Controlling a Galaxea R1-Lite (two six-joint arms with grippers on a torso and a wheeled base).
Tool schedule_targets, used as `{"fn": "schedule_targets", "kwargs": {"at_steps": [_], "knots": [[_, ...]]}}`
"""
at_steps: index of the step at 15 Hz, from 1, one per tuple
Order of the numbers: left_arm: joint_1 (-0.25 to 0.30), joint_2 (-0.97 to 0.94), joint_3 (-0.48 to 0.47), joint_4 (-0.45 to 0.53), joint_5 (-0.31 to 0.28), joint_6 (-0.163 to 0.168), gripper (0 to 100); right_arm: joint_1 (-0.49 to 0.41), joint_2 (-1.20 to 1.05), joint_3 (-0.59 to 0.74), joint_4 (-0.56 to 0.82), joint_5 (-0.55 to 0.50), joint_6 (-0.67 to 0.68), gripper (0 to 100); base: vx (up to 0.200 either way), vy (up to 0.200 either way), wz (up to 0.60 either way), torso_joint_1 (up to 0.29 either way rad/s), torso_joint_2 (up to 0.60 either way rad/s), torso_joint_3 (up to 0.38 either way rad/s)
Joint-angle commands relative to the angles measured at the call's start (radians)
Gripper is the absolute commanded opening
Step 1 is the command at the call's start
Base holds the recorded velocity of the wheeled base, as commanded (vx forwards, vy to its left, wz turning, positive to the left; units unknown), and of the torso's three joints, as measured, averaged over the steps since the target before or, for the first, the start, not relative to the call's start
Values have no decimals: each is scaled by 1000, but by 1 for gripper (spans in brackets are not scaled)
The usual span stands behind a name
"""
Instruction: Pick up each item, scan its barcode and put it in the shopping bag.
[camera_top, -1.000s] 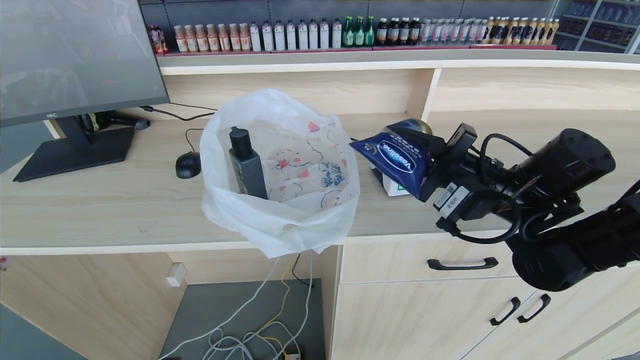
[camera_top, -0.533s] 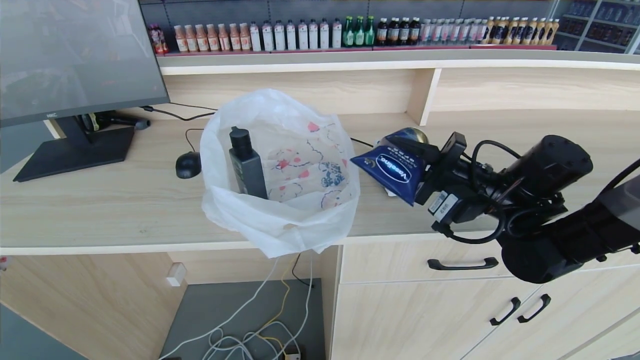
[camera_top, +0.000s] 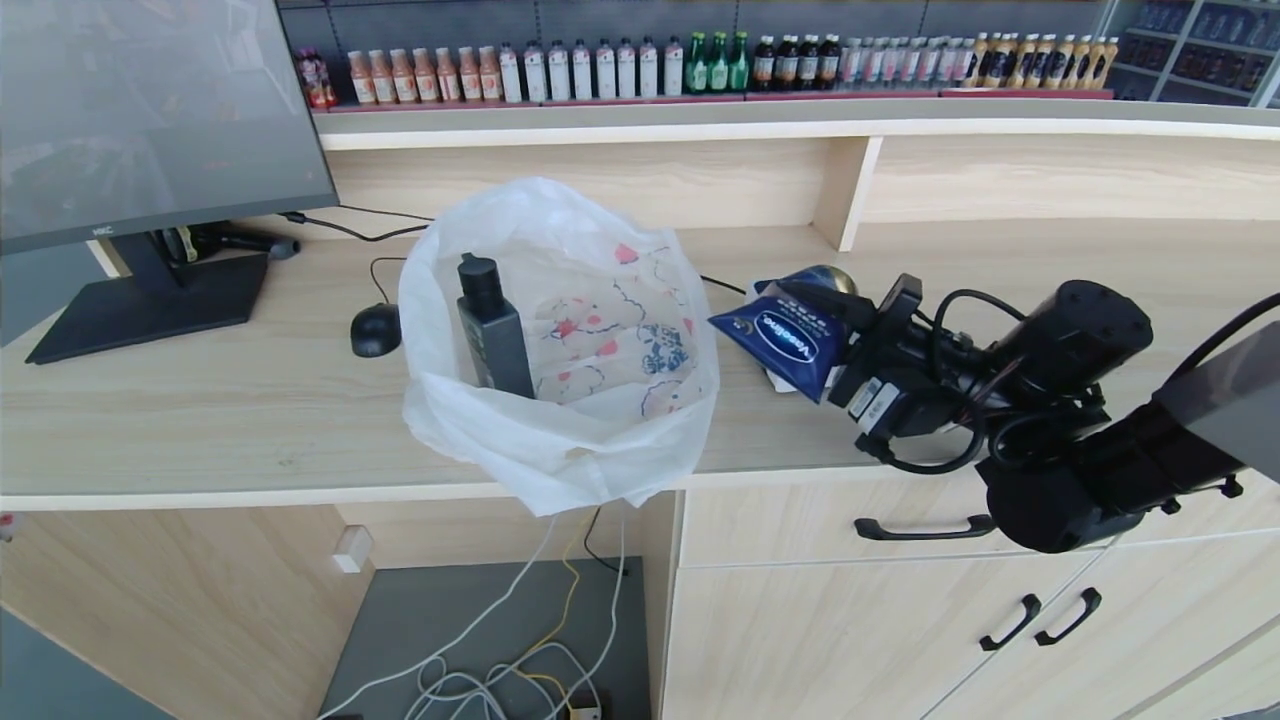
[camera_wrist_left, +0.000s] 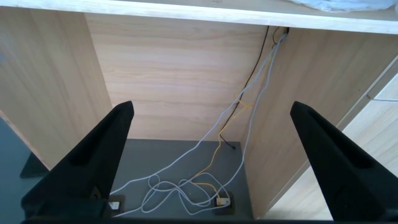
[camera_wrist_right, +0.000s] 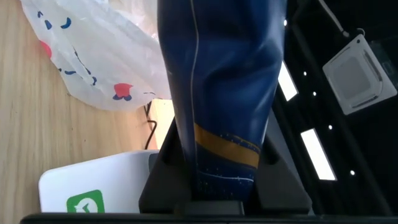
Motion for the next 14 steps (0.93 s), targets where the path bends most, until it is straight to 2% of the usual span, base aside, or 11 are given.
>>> {"fn": "schedule_targets", "kwargs": {"at_steps": [1, 14], "knots": [[1, 0, 0, 0, 0, 0, 100, -2, 10, -2, -1, 0, 0, 0, 0, 0, 0, 0, 0, 0], [1, 0, 0, 0, 0, 0, 100, -40, 43, -39, -1, -4, 23, 0, 0, 0, 0, 0, 0, 0]]}}
